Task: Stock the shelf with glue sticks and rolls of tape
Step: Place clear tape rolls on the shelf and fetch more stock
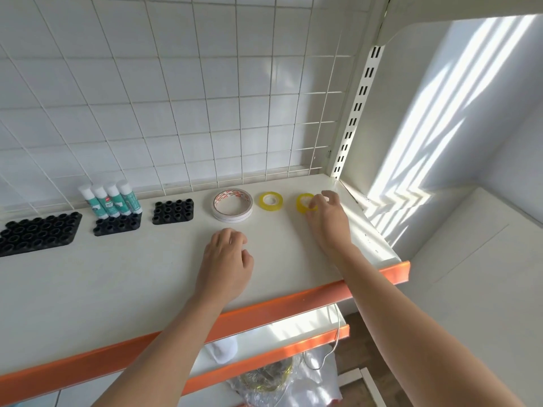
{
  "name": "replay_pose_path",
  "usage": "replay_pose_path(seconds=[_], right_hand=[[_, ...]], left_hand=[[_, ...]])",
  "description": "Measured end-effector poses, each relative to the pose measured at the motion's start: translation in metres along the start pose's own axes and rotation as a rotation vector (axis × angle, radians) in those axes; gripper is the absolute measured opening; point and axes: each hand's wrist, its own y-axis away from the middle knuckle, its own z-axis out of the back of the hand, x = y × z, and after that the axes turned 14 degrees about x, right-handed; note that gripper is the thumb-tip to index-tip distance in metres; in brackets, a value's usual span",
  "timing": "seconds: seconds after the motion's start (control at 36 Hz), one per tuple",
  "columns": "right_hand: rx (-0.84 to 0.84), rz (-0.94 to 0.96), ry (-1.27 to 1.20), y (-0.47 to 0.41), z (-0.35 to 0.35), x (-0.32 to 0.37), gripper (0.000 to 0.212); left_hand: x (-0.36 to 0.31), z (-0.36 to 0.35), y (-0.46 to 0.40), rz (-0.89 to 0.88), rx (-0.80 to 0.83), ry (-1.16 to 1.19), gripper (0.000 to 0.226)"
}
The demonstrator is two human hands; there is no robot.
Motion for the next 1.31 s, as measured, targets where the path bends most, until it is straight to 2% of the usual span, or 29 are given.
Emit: replay_pose_path(seconds=[0.08,0.22,0.44,1.03,1.22,1.31], right_hand=[[-0.052,0.068,0.056,0.003,-0.006,0.000,0.016],[-0.036,0.061,0.217,0.007,-0.007,0.004,0.030],[-0.001,0.038,0.194,0.001,-0.006,0.000,0.047],[-0.031,0.080,0.157,0.003,-0.010,-0.001,0.046],[0.027,-0.108,0.104,-0.015,-0.003,0.001,0.037],[0.061,-0.122,0.097,-0.023,0.000,0.005,0.031]], left_hand=[[-0.001,0.000,0.001,-0.003,-0.009,0.004,0.028],[-0.002,0.002,0.001,0.000,0.004,0.008,0.034],[-0.002,0.003,0.000,0.007,0.032,0.008,0.036],[-0.003,0.004,0.001,-0.001,0.013,0.003,0.034],[-0.003,0.003,0.001,-0.001,0.003,0.000,0.033],[-0.003,0.003,0.001,-0.001,0.007,-0.002,0.033]])
